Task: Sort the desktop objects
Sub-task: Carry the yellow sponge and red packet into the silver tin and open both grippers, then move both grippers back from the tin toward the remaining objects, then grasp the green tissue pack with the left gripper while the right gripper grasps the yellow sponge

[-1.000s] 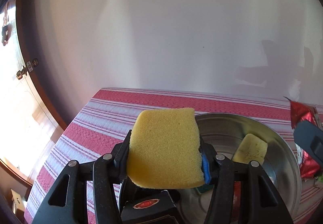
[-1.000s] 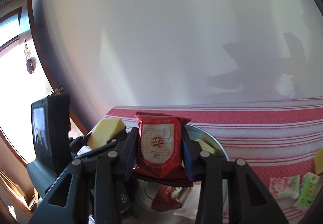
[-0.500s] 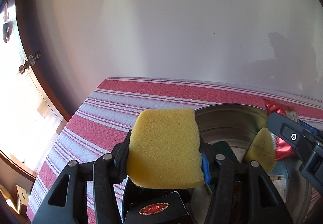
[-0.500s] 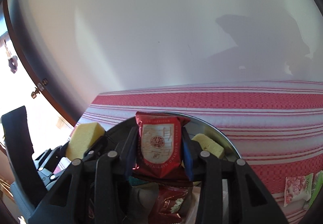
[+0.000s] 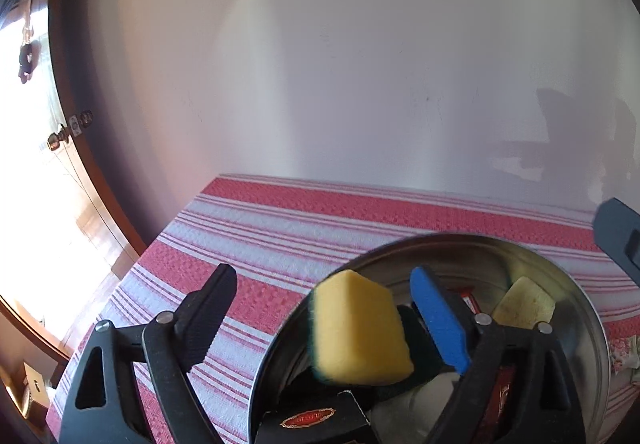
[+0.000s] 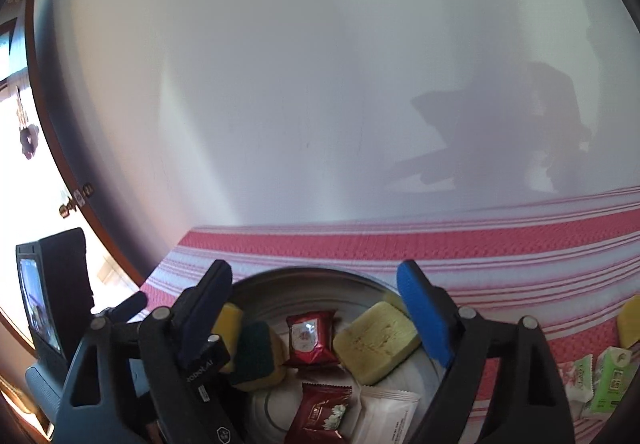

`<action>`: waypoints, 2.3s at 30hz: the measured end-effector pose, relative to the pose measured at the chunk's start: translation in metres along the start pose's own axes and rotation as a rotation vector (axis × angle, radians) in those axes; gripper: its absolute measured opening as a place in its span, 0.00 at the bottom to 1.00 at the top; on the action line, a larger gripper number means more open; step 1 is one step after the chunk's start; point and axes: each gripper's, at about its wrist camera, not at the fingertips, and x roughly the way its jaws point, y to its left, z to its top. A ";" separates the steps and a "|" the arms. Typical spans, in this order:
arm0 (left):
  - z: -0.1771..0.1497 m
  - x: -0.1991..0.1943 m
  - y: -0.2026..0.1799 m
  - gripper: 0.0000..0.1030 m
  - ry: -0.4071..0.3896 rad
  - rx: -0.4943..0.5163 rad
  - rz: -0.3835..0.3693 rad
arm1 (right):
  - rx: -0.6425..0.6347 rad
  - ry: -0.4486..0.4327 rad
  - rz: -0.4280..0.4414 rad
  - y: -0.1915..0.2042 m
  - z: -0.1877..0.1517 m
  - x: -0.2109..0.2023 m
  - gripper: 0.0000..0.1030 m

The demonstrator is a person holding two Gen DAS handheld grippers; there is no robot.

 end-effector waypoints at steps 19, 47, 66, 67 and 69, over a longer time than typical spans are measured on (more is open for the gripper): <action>-0.005 -0.025 -0.005 0.92 -0.093 -0.075 -0.095 | -0.023 -0.252 -0.204 -0.025 -0.023 -0.055 1.00; -0.072 -0.099 -0.158 0.92 -0.277 0.272 -0.421 | -0.015 -0.182 -0.541 -0.188 -0.074 -0.129 1.00; -0.117 -0.111 -0.313 0.92 -0.129 0.606 -0.545 | 0.256 -0.229 -0.604 -0.299 -0.070 -0.184 0.99; -0.117 -0.108 -0.319 0.92 -0.114 0.618 -0.547 | 0.264 -0.235 -0.604 -0.300 -0.070 -0.186 0.99; -0.118 -0.099 -0.333 0.92 -0.075 0.633 -0.527 | 0.271 -0.246 -0.609 -0.301 -0.071 -0.190 0.99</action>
